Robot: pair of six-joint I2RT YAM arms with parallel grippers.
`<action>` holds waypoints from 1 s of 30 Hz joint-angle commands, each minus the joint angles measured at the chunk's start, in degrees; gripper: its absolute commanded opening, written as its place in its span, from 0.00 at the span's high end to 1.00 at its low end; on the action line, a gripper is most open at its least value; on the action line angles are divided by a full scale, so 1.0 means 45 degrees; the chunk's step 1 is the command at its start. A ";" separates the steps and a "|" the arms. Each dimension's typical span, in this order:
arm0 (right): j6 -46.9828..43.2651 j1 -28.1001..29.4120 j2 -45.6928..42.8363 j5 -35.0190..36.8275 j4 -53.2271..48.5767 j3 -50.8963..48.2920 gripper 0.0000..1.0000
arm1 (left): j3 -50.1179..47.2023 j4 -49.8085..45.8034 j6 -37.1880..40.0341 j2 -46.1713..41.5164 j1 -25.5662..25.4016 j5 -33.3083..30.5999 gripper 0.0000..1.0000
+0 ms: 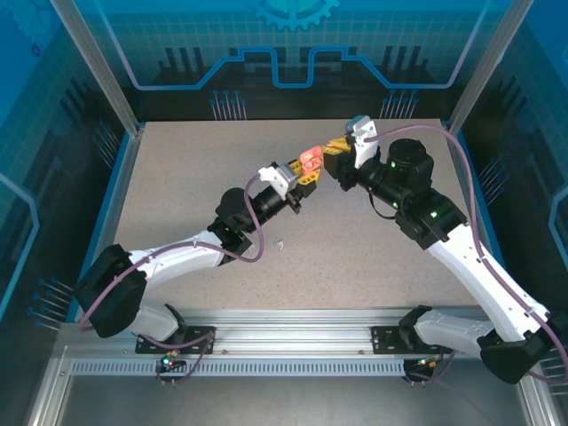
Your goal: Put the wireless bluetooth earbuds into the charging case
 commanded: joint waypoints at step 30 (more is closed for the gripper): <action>0.0260 -0.0550 0.0265 -0.0530 0.0867 -0.0310 0.77 | 0.0689 0.0234 -0.0327 0.0035 -0.0073 0.0059 1.00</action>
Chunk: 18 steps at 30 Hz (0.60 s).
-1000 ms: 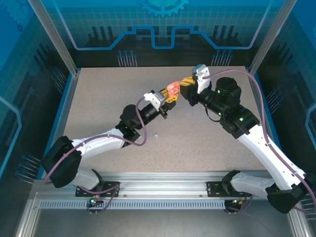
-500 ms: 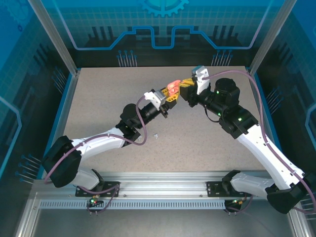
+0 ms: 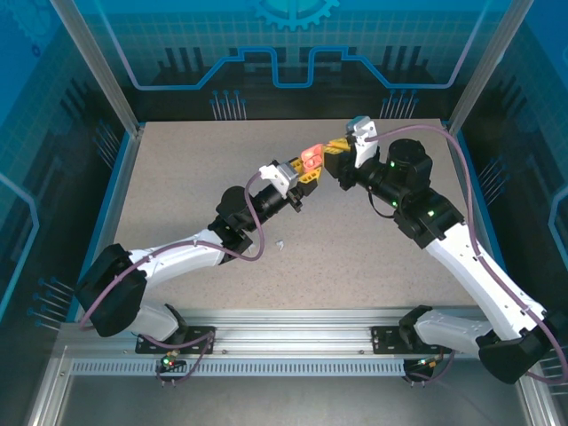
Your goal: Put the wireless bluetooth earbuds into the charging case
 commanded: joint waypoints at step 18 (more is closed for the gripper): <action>-0.1050 -0.0127 -0.0058 0.0028 -0.0614 -0.0448 0.79 | 0.0709 0.0357 -0.0317 0.0060 -0.0080 0.0016 1.00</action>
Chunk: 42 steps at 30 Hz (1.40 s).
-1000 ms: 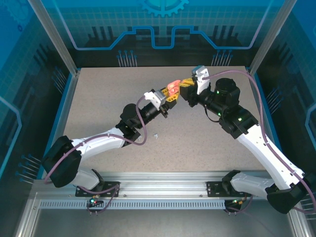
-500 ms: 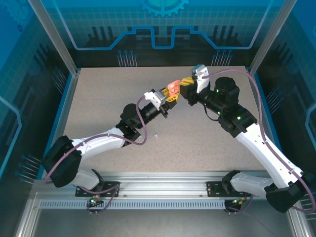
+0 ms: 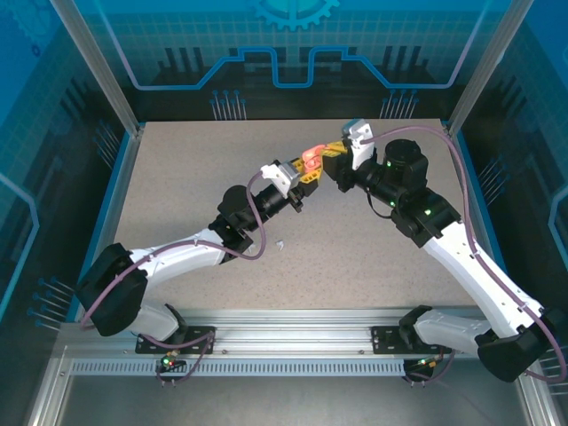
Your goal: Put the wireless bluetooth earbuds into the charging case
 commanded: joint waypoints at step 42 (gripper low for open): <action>-0.2206 0.0728 -0.0293 0.0089 -0.1835 0.0666 0.61 | 0.0740 0.0521 -0.0326 0.0182 -0.0076 -0.0045 1.00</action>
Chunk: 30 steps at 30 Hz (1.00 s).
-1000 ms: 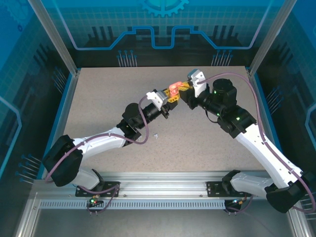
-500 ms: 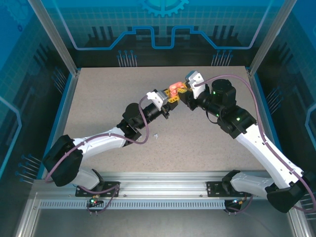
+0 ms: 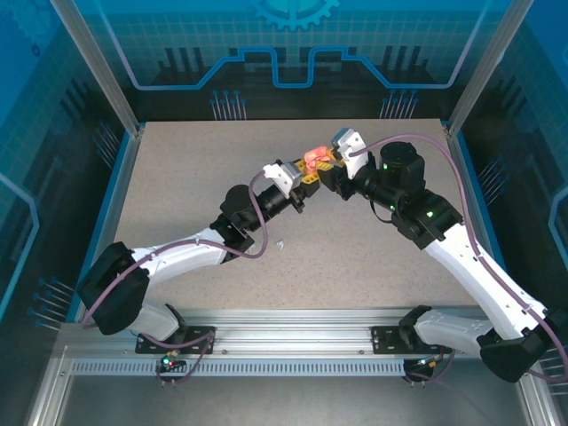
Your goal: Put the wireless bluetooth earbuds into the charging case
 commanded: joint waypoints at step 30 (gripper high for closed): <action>0.0582 -0.0451 -0.0884 -0.0213 -0.0479 0.0121 0.40 | 0.0906 0.0545 -0.0221 0.0277 -0.0041 0.0009 1.00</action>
